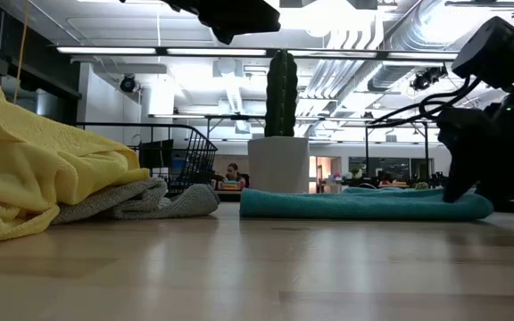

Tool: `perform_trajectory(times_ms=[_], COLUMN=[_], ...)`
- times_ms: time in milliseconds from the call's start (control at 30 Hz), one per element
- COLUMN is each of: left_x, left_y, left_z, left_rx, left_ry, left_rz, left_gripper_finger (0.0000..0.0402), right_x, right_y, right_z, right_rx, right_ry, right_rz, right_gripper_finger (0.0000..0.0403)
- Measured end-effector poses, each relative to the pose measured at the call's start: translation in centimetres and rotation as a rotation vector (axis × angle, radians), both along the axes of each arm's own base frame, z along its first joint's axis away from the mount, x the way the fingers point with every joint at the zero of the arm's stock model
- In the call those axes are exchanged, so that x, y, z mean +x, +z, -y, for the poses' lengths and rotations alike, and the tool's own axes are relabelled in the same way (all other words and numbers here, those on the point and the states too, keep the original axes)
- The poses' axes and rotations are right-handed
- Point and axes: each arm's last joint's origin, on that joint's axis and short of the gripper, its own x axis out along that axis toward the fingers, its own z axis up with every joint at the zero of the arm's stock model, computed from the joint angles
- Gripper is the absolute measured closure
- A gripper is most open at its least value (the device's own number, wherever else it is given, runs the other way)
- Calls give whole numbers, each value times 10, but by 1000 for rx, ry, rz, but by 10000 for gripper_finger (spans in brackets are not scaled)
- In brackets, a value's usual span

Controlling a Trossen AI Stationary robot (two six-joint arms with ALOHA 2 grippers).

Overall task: Fold microfiber towels
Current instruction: Fold the top blue microfiber towel on the table

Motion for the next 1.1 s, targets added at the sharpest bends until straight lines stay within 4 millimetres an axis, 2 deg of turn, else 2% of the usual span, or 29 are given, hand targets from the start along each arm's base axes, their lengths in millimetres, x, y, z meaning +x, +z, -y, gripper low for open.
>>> perform_trajectory(times_ms=[133, 233, 300, 433, 500, 600, 667, 833, 967, 1100], left_x=[0, 0, 0, 0, 0, 0, 0, 2, 16, 39], left_y=[0, 0, 0, 0, -1, -1, -1, -4, -24, -53], left_z=[0, 0, 0, 0, 0, 0, 0, 0, -4, -15], left_rx=[0, 0, 0, -1, -1, -1, -1, -3, -3, -13], left_ry=[0, 0, 0, 0, 0, 0, 0, 1, 9, 10], left_rz=[0, 0, 0, -4, -6, -6, -6, -12, -45, -25], left_gripper_finger=[283, 283, 283, 283, 283, 283, 283, 283, 288, 320], right_x=[-2, -2, -3, -6, -7, -9, -9, -8, -3, 0], right_y=[-3, -4, -4, -4, 2, 18, 36, 77, 95, 99], right_z=[1, 1, 2, 2, 3, 4, 4, 6, 7, 6], right_rx=[-12, -20, -30, -66, -97, -129, -165, -244, -274, -278], right_ry=[-31, -36, -40, -30, -17, -10, -14, -28, -19, -11], right_rz=[7, 6, -3, -59, -110, -235, -302, -373, -341, -318], right_gripper_finger=[190, 212, 246, 353, 389, 382, 388, 395, 400, 399])
